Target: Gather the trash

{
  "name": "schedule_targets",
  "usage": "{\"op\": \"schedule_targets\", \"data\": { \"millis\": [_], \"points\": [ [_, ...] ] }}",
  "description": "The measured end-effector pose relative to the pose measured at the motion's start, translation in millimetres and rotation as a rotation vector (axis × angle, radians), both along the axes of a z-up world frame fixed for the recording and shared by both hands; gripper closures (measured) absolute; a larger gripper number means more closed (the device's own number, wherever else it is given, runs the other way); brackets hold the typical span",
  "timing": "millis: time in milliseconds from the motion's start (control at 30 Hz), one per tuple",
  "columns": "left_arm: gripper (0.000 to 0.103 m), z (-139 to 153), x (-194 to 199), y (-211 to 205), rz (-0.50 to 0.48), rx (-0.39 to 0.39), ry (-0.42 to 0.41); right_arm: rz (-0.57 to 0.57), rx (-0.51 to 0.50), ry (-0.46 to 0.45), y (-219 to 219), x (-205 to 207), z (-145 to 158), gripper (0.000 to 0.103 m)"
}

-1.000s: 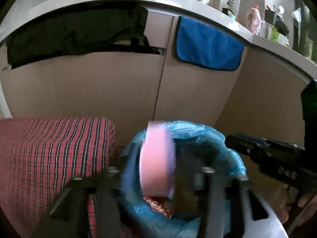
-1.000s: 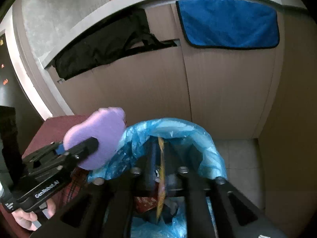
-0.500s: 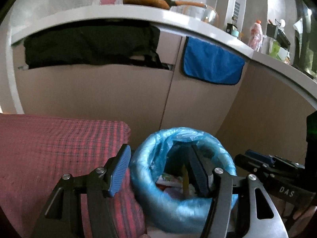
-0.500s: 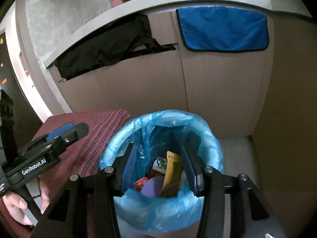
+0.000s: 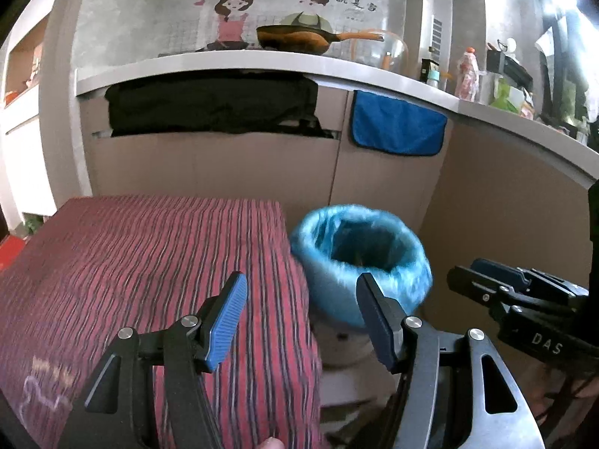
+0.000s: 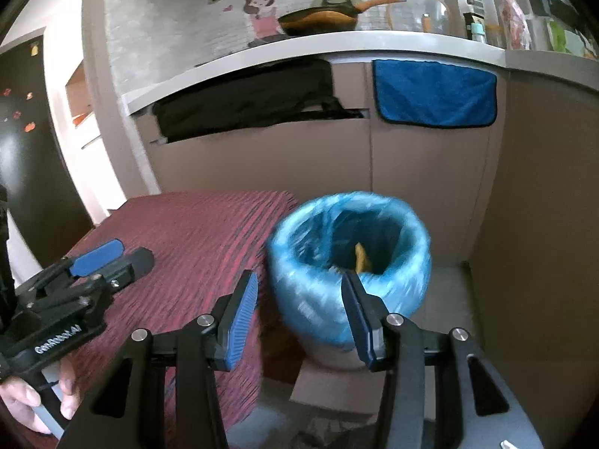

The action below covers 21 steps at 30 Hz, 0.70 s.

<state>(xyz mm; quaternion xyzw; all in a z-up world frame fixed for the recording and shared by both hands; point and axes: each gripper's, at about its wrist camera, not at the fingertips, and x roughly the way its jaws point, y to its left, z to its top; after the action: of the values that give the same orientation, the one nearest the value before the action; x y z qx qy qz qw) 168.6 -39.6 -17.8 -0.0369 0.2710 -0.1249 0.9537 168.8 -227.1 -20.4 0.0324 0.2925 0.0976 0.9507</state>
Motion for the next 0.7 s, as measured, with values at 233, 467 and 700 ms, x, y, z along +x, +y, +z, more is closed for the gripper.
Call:
{"op": "schedule_targets", "data": {
  "millis": [233, 467, 700],
  "points": [
    [0.042, -0.5, -81.1, 13.8, 0.002, 0.102, -0.073, 0.01, 0.003, -0.053, 34.2, -73.7, -2.3, 0.058],
    [0.042, 7.7, -136.9, 27.7, 0.048, 0.117, -0.149, 0.006, -0.05, -0.149, 54.8, -134.1, -3.3, 0.058],
    [0.042, 13.2, -153.9, 32.2, 0.1, 0.122, -0.186, 0.001, -0.039, -0.168, 57.7, -156.4, -6.3, 0.055]
  ]
}}
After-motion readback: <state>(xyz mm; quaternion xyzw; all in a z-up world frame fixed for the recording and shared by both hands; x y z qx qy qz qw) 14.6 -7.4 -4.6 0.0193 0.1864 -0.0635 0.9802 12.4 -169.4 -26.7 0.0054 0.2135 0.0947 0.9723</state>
